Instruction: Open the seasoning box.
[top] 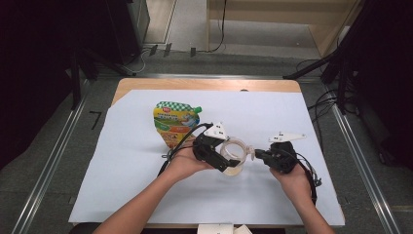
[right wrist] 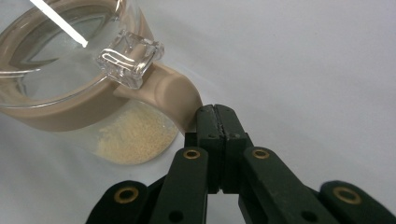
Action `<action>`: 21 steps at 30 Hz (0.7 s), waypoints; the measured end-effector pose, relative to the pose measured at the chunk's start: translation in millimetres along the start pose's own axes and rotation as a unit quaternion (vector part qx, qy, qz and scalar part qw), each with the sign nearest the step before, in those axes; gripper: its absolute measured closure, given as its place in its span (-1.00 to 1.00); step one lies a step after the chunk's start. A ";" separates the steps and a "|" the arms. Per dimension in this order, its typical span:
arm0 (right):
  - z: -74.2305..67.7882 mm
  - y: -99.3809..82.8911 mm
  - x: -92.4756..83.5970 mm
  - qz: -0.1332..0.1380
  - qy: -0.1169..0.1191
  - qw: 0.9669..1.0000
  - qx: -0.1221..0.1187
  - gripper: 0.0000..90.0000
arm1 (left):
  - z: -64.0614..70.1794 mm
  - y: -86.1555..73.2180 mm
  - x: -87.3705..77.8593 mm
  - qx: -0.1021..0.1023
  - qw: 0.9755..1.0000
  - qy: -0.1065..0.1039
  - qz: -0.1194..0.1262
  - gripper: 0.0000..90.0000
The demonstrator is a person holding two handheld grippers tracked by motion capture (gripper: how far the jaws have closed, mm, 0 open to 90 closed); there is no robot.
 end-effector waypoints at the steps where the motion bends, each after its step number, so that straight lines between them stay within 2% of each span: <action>1: 0.1 0.1 -0.1 0.001 0.000 1.000 0.000 1.00 | 0.2 1.1 -0.3 0.002 1.000 0.000 0.000 -0.76; 6: 0.5 0.0 0.0 0.001 -0.001 1.000 0.002 1.00 | 0.6 8.8 -1.2 0.009 1.000 -0.003 0.003 -0.76; 7: 0.6 0.1 0.1 0.002 0.000 1.000 0.000 1.00 | 1.6 11.6 -2.2 0.007 1.000 -0.012 0.011 -0.74; 8: 0.1 0.1 0.1 0.002 0.001 1.000 0.000 1.00 | 2.1 13.5 -2.5 0.005 1.000 -0.012 0.017 -0.72; 10: -0.2 -0.1 0.2 0.001 -0.001 1.000 -0.002 1.00 | 2.4 17.4 -2.3 0.014 1.000 -0.012 0.016 -0.72; 15: -0.3 -0.6 0.0 0.001 -0.001 1.000 0.000 1.00 | 2.2 29.6 -0.1 0.009 0.999 -0.015 0.027 -0.72; 21: -0.2 -1.0 0.1 0.002 0.001 1.000 -0.001 1.00 | 5.5 42.4 6.0 0.018 1.000 -0.018 0.014 -0.72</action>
Point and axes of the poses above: each handheld gripper's, and its own axes: x roughly forward along the jaws, y roughly out of its top, z roughly to its right, the point moved 6 cm from there along x, roughly forward along the jaws, and after that the axes turned 1 degree about z, right-handed, at the moved point
